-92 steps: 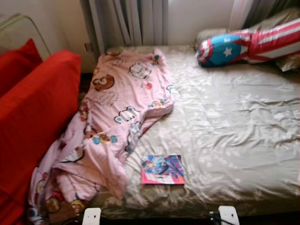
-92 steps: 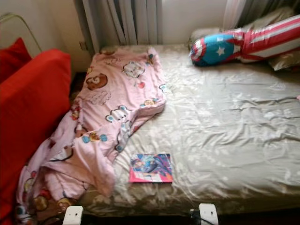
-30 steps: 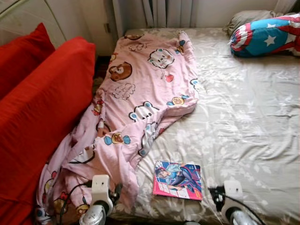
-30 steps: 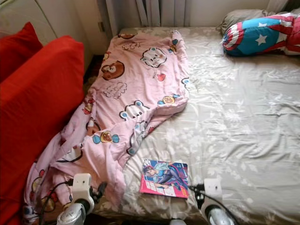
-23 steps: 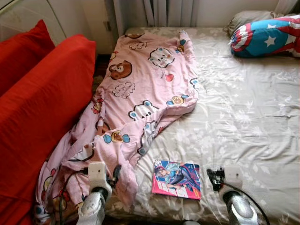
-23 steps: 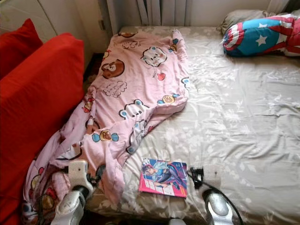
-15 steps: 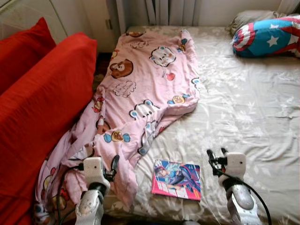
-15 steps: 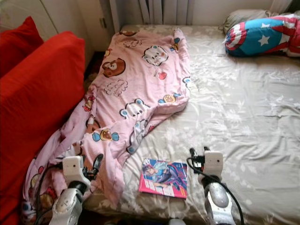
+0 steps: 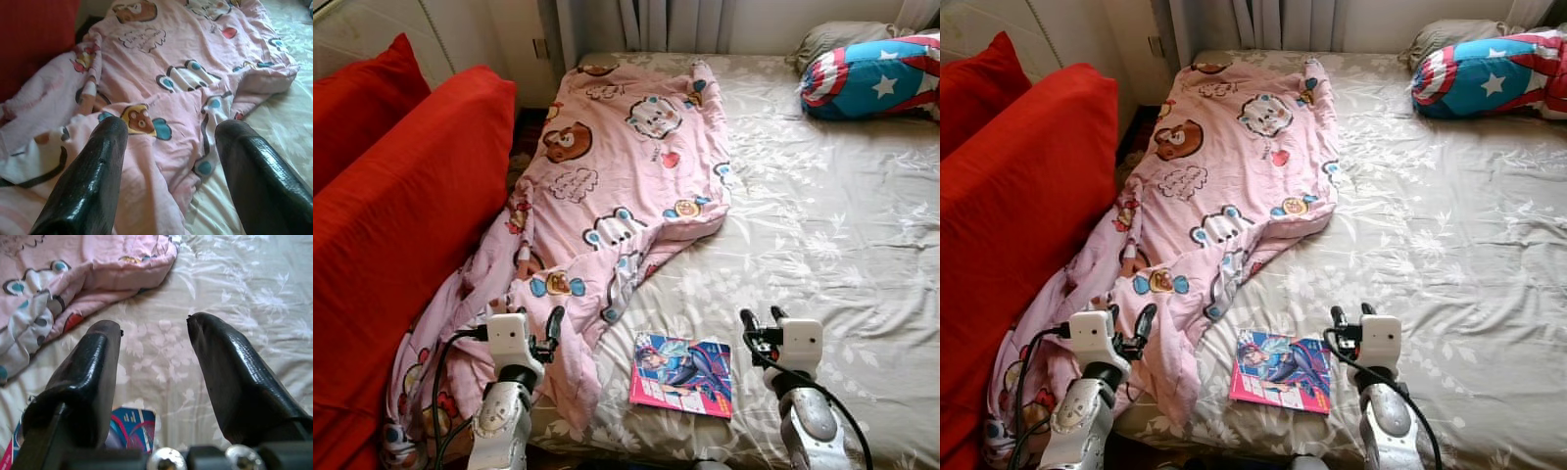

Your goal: Clean up the room

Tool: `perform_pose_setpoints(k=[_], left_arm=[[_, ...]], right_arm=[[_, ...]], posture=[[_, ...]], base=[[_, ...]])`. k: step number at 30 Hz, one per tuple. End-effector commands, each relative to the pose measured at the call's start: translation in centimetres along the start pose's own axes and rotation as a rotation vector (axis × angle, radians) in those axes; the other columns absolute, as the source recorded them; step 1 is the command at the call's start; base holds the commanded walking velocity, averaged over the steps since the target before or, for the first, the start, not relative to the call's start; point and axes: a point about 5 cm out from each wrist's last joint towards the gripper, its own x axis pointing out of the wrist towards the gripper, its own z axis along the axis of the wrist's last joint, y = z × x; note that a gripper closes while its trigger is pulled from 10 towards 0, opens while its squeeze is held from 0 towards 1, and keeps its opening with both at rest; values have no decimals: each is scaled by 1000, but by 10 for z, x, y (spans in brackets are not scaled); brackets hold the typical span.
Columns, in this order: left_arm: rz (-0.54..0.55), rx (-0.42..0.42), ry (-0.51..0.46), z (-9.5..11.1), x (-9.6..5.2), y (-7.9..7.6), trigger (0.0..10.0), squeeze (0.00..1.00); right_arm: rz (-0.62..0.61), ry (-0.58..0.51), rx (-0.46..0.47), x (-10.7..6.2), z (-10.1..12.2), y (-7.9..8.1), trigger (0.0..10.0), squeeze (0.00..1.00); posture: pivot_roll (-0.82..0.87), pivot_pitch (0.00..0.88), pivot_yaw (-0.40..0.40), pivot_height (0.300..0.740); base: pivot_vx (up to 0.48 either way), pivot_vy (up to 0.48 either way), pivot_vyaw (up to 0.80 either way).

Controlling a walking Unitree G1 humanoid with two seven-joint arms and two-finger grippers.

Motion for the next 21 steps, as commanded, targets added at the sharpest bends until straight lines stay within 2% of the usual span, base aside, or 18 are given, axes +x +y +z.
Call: perform_pose_setpoints(k=[1,9,12,16,21], left_arm=[[11,-5,28,-6,-6,2,10000,0],[13,1,43,-9,-7,2,10000,0],[10,1,47,-10,-8,1,10000,0],[7,-3,48,-10,-8,-1,10000,0],[5,-5,50,-11,-8,-2,10000,0]], right_arm=[[6,12,2,-5,-5,3,10000,0],[5,-5,0,-4,0,1,10000,0],[6,30,-9,-3,-3,1,10000,0],[9,32,-10,-3,-4,1,10000,0],[11,18,-6,-3,-3,1,10000,0]], posture=[[-164,199,31,681],[-164,204,29,681],[-166,205,27,681],[-166,208,25,656],[-166,210,25,656]], base=[[0,0,0],[0,0,0],[0,0,0],[0,0,0],[0,0,0]])
